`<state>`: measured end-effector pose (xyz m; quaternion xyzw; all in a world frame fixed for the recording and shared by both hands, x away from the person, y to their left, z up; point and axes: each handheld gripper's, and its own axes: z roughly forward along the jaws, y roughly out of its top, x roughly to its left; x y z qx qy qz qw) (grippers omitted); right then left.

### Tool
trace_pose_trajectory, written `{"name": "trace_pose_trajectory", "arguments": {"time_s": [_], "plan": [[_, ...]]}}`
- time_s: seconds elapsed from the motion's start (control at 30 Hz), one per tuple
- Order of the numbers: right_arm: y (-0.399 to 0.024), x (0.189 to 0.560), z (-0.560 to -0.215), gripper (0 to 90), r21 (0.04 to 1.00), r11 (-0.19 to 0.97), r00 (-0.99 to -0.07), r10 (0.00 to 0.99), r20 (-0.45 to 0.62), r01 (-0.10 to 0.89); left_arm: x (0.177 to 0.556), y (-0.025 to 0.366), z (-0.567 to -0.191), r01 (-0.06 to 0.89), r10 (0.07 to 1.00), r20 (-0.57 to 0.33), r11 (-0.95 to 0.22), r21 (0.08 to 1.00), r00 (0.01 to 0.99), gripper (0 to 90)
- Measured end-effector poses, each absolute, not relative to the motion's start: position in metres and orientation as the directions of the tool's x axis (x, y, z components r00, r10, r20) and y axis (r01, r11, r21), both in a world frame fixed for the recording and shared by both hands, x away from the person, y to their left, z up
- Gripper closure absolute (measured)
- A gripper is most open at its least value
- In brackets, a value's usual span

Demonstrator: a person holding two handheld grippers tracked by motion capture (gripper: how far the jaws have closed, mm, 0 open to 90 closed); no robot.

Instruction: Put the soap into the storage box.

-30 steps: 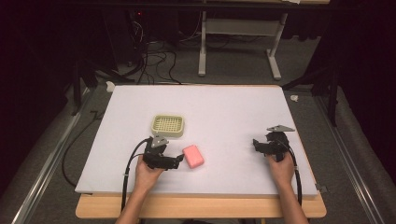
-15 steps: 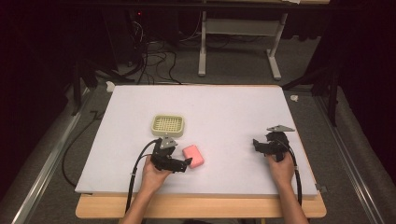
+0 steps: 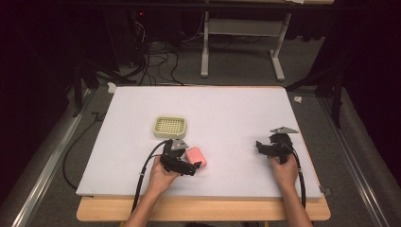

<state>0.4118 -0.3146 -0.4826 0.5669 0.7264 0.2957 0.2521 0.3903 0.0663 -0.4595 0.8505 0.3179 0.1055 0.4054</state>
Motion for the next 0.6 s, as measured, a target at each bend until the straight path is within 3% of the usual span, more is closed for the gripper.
{"name": "trace_pose_trajectory", "arguments": {"time_s": [0.6], "plan": [[-0.314,0.412,-0.483,22.0,0.716,0.184,-0.230,0.973,-0.034,0.674,0.400,0.047,-0.470,0.444,0.607,-0.036,-0.538,0.716,0.794,3.4]]}}
